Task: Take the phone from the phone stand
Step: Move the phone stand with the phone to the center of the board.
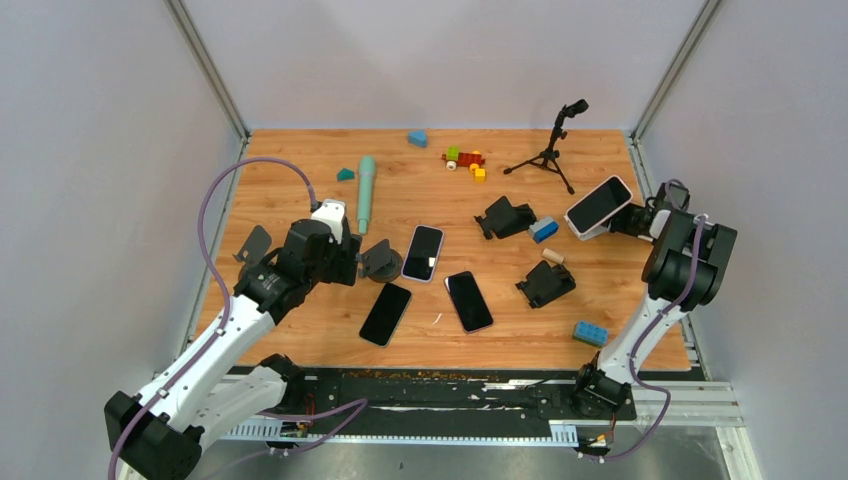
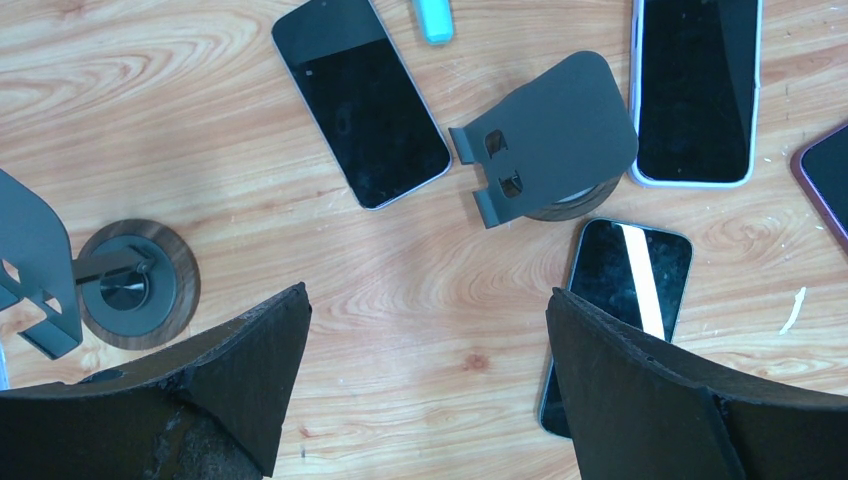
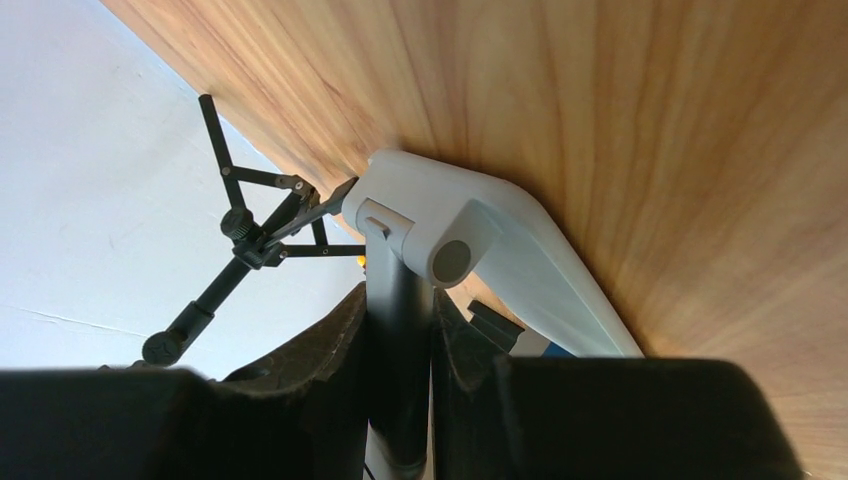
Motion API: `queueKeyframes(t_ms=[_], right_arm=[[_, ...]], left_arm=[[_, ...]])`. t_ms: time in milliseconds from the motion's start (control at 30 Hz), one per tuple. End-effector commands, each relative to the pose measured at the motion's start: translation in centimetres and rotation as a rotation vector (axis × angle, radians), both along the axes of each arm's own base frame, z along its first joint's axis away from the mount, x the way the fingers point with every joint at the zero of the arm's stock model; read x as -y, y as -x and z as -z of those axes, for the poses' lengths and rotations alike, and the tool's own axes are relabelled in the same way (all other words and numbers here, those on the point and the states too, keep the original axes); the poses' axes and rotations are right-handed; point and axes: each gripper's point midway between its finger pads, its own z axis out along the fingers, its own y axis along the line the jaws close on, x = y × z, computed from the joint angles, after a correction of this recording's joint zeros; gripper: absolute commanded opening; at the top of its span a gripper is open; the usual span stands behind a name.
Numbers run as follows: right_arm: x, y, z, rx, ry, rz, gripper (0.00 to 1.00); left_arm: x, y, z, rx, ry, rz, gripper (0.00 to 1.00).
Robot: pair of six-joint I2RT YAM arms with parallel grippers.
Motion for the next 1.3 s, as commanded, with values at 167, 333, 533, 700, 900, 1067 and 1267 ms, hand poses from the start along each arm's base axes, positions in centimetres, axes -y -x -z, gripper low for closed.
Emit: queueKeyframes(t_ms=[167,333,533,700,900,1067,1267], right_arm=[[-4.0,1.9,3.2,-0.158,0.012,-0.095,0.21],[-4.6,2.1,3.5,-0.164,0.018,-0.111,0.21],[-5.2,2.2,3.9,-0.166,0.032,-0.142,0.21],[-5.8,2.6,4.0,-0.172,0.053,-0.174,0.21],[-7.1,3.5,4.3,-0.178,0.055,-0.215,0.21],[-7.7,4.1,4.4,-0.179,0.053,-0.233,0.21],[-8.8,4.8,4.7,-0.187,0.046,-0.260,0.20]], left_arm=[[0.1,-0.2,-0.4,0.016,0.001,0.006,0.95],[0.1,-0.1,-0.4,0.014,0.002,0.007,0.95],[0.2,-0.1,-0.3,0.009,0.001,0.010,0.95],[0.2,-0.1,-0.2,0.006,-0.001,0.010,0.95],[0.2,-0.2,-0.1,0.002,-0.002,0.009,0.95],[0.2,-0.2,-0.1,0.000,-0.003,0.011,0.95],[0.3,-0.1,0.0,-0.003,-0.004,0.011,0.95]])
